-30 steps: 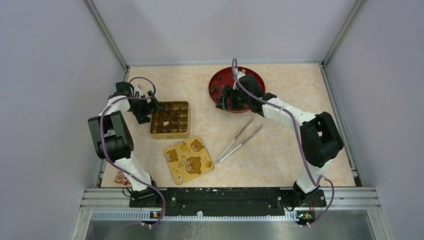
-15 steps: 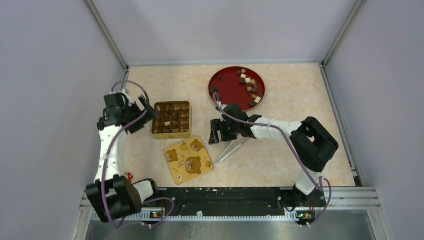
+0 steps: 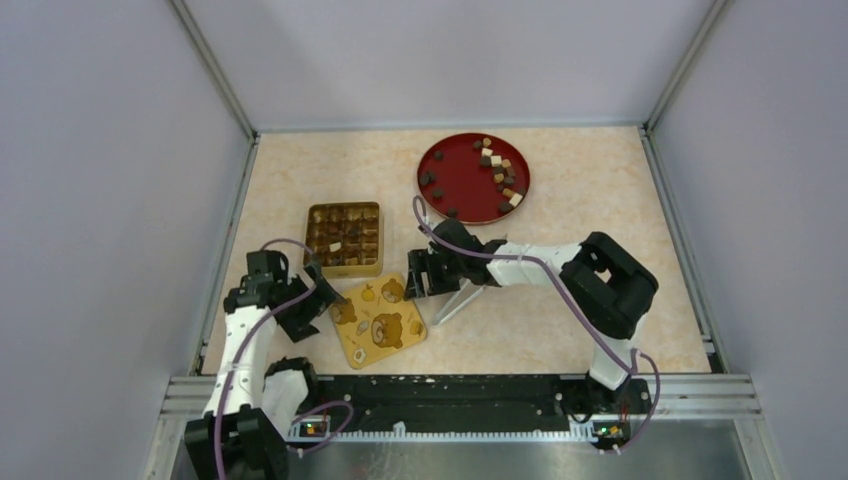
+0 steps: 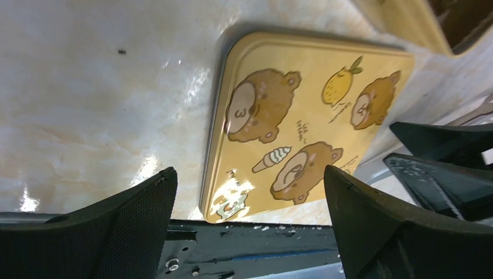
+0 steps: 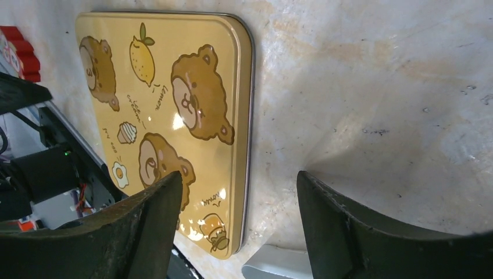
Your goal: Pack the chocolate
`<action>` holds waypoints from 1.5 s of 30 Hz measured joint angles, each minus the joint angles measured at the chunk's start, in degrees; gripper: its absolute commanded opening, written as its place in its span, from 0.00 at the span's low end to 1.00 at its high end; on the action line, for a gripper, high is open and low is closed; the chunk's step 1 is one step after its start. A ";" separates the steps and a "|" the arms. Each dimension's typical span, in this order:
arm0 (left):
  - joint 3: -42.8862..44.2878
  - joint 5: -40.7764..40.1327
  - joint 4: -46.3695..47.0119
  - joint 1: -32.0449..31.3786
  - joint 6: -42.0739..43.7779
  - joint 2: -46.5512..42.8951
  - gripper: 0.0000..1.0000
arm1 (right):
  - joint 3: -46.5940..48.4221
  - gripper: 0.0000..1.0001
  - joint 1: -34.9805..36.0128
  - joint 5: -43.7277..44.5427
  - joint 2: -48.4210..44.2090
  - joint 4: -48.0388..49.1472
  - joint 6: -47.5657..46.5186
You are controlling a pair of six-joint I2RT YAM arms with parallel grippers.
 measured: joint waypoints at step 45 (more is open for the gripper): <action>-3.93 6.51 16.00 -15.23 -6.38 9.70 0.99 | -3.13 0.70 -0.04 -8.79 -3.91 11.58 8.46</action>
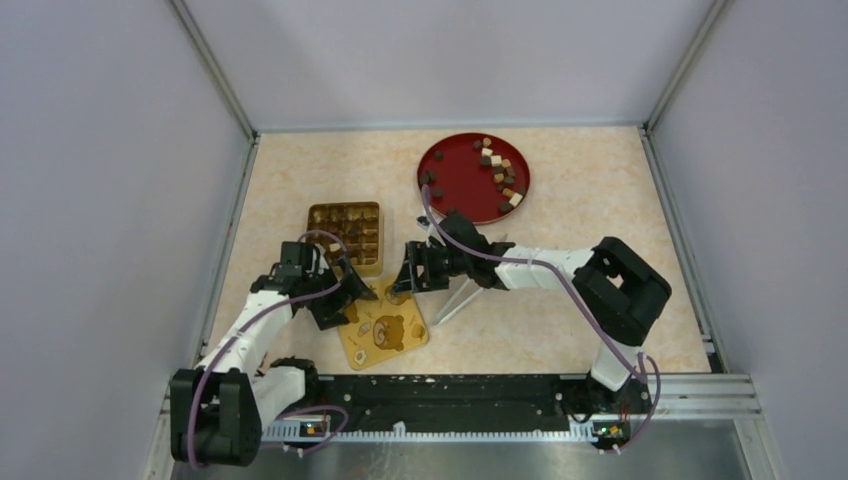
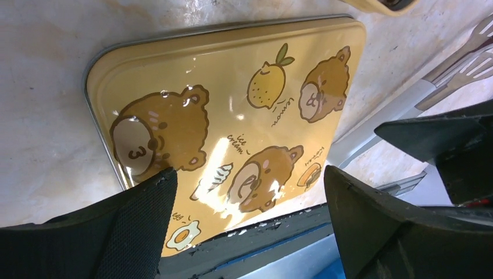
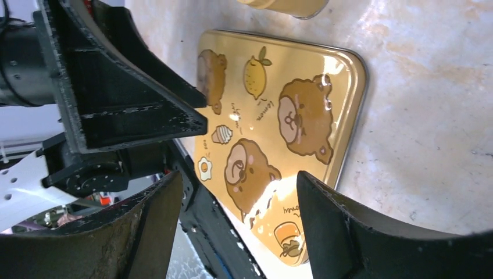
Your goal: Pack the chocolate
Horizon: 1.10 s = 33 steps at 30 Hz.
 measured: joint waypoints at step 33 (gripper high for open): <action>0.35 -6.58 6.73 -0.17 -0.72 2.97 0.99 | -3.30 0.72 0.11 -1.77 2.93 -7.43 6.95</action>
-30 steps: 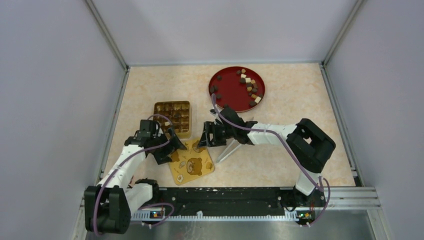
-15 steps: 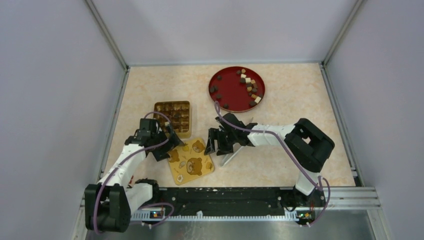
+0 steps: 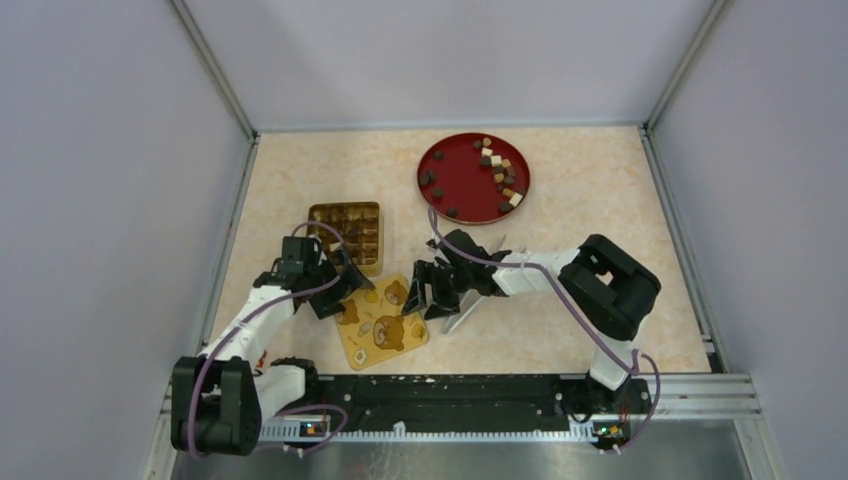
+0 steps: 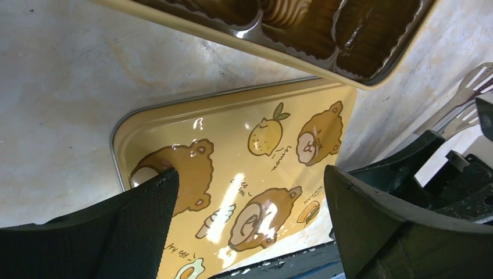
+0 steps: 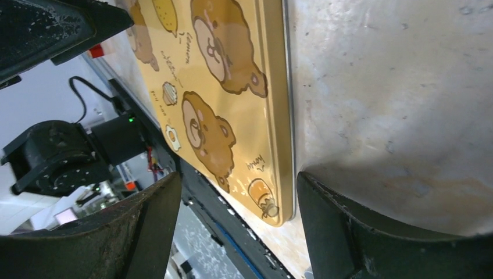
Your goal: Pack the chocolate
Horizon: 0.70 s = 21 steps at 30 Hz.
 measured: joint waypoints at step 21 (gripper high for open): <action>1.01 -11.76 -7.23 -0.02 -1.57 -5.42 0.99 | -3.15 0.72 0.37 -1.46 0.39 7.10 4.04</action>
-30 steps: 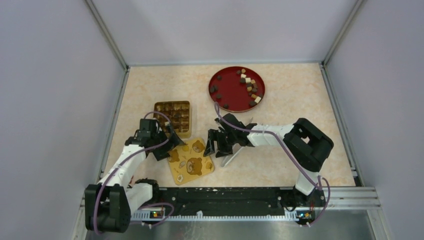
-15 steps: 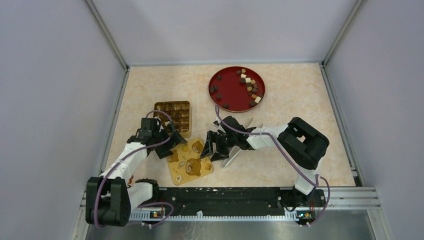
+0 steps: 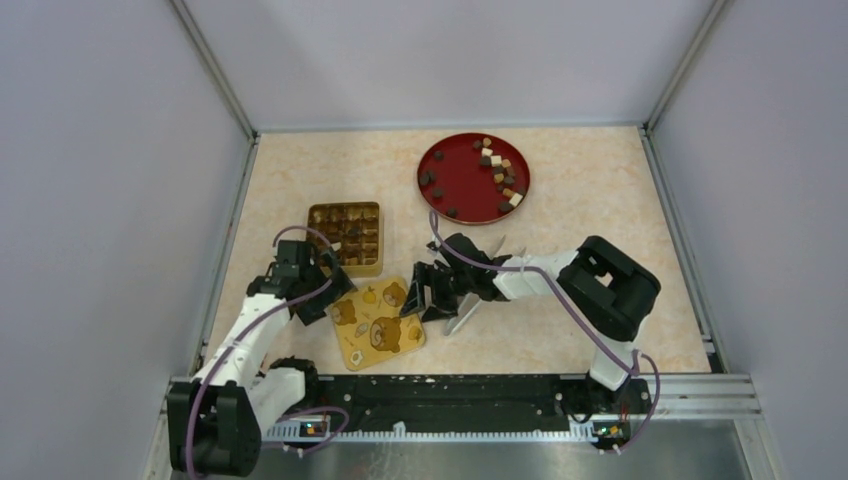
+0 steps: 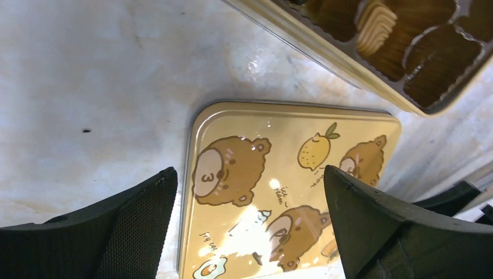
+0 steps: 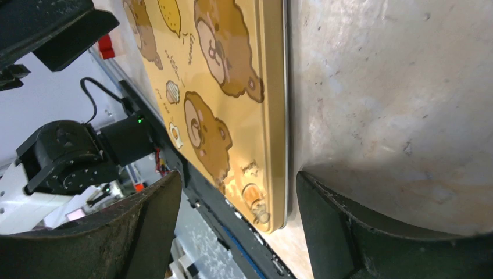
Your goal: Pack the chocolate
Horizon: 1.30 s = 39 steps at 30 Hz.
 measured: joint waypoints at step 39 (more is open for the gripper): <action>-8.57 31.34 15.63 0.26 0.66 -4.26 0.85 | 1.62 0.72 -6.71 3.82 -0.35 -1.20 -4.85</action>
